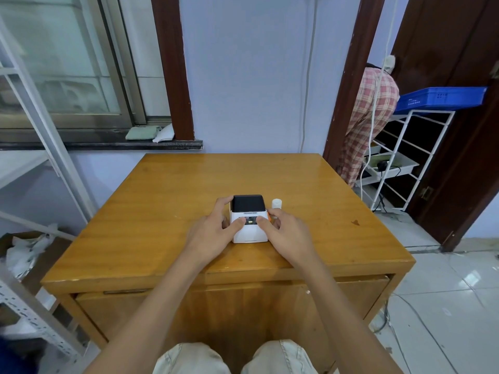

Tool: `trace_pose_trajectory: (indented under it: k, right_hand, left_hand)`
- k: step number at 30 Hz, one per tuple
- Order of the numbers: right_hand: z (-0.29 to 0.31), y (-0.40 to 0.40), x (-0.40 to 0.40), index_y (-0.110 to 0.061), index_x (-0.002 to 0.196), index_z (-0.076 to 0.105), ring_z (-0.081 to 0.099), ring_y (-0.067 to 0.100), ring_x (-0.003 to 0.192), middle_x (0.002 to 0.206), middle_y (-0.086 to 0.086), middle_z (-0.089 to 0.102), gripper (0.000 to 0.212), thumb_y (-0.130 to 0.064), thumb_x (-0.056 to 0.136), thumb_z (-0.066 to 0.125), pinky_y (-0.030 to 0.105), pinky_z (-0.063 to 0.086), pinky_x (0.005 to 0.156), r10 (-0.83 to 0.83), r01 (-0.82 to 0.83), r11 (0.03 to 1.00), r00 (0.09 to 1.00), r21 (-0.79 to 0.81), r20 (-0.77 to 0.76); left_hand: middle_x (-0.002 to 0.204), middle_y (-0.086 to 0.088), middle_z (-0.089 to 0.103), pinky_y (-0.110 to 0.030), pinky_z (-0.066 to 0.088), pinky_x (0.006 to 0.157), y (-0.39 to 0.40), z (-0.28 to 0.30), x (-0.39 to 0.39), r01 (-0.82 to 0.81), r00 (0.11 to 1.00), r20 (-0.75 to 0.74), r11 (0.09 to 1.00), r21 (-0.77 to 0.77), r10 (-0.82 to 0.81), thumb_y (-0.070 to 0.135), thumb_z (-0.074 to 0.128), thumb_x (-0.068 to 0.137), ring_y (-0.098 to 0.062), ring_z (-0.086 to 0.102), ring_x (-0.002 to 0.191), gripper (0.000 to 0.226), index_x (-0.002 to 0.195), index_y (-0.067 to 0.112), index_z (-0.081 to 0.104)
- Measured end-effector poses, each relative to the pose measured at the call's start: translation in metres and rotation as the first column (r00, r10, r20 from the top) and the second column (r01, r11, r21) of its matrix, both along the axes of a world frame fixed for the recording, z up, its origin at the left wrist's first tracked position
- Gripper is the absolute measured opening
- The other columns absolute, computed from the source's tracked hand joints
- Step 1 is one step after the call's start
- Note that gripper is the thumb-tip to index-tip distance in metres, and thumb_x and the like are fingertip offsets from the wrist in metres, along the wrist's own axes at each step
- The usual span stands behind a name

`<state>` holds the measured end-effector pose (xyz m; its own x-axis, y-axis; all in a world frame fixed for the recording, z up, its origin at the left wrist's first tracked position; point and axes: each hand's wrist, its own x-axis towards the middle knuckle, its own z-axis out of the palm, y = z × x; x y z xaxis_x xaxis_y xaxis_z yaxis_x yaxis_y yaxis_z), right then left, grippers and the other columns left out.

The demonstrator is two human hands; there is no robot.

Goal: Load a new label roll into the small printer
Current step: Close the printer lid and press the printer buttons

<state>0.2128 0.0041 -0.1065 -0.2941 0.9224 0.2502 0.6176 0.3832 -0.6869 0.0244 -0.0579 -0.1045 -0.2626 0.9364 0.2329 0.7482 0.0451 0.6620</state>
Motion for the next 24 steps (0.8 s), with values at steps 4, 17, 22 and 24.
trace_pose_trajectory:
  k: [4,17,22,24]
  right_hand:
    - [-0.0017,0.0002,-0.0003,-0.026,0.125,0.068,0.056,0.011,0.063,0.062,-0.007,0.054,0.04,-0.052,0.097,0.053,0.03,0.037,0.057,0.0,0.0,1.0,1.0,0.002,-0.013]
    - [-0.0024,0.0001,-0.0008,-0.027,0.12,0.069,0.056,0.012,0.063,0.062,-0.006,0.054,0.037,-0.051,0.096,0.054,0.031,0.036,0.057,-0.012,0.012,1.0,1.0,0.004,-0.02]
    - [-0.0021,-0.0004,-0.0005,-0.026,0.121,0.068,0.061,0.014,0.067,0.065,-0.007,0.057,0.038,-0.053,0.097,0.053,0.033,0.042,0.059,-0.006,0.007,1.0,1.0,0.008,-0.015]
    - [-0.0018,-0.0006,-0.0005,-0.025,0.122,0.068,0.061,0.015,0.069,0.066,-0.007,0.058,0.04,-0.053,0.097,0.053,0.033,0.043,0.06,-0.005,0.005,1.0,1.0,0.01,-0.013]
  left_hand:
    - [0.067,0.009,0.06,-0.038,0.05,0.063,-0.0011,-0.0008,-0.0008,0.0,1.0,-0.01,1.0,0.006,0.0,0.054,0.054,0.099,-0.014,0.062,0.064,0.059,0.154,0.039,0.036]
    - [0.064,0.01,0.057,-0.033,0.042,0.059,-0.0003,-0.0032,-0.0018,0.008,1.0,0.01,1.0,0.019,-0.009,0.054,0.054,0.1,-0.012,0.058,0.062,0.059,0.154,0.039,0.037]
    - [0.065,0.01,0.058,-0.033,0.04,0.059,-0.0006,-0.0022,-0.0012,0.001,1.0,0.005,1.0,0.017,-0.001,0.055,0.054,0.1,-0.011,0.058,0.063,0.059,0.154,0.039,0.036]
    - [0.065,0.01,0.058,-0.033,0.04,0.059,-0.0008,-0.0021,-0.001,0.001,1.0,0.001,1.0,0.017,-0.001,0.055,0.053,0.1,-0.011,0.059,0.063,0.06,0.155,0.039,0.036]
